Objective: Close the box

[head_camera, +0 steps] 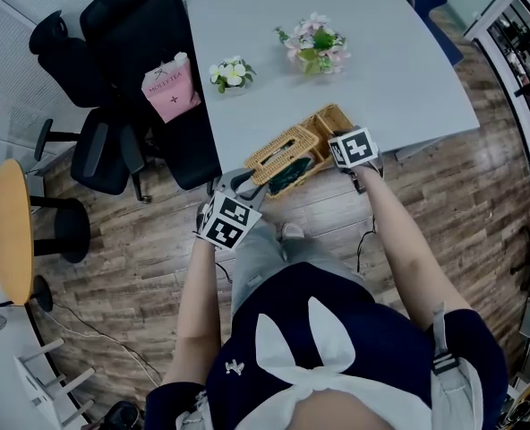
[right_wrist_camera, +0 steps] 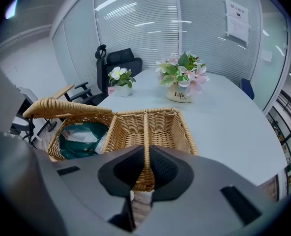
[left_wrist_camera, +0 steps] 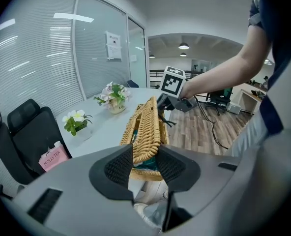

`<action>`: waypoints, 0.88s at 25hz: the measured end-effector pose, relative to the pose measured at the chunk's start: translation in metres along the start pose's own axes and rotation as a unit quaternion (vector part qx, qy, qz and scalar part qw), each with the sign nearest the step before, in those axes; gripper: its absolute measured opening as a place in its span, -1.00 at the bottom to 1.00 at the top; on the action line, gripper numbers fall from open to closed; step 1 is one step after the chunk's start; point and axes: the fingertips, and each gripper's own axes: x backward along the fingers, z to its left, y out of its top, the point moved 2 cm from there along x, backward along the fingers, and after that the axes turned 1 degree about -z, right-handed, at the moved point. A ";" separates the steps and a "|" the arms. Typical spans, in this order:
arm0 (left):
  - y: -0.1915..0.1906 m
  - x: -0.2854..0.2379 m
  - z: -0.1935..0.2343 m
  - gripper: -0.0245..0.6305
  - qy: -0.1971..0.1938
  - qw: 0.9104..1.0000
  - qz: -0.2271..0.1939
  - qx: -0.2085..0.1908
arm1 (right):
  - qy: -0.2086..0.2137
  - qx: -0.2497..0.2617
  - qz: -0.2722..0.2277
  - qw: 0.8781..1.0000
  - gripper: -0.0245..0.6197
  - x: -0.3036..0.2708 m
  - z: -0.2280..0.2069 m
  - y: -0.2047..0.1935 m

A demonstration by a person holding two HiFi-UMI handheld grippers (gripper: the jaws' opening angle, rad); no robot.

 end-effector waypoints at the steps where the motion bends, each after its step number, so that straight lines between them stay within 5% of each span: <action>1: 0.000 -0.001 -0.001 -0.52 0.000 1.000 0.003 -0.006 | 0.000 0.000 0.000 1.000 -0.80 0.000 0.000 0.000; 22: -0.017 -0.015 -0.023 -0.44 -0.006 0.993 0.070 -0.094 | -0.004 0.004 -0.005 1.000 -0.80 0.002 0.001 0.000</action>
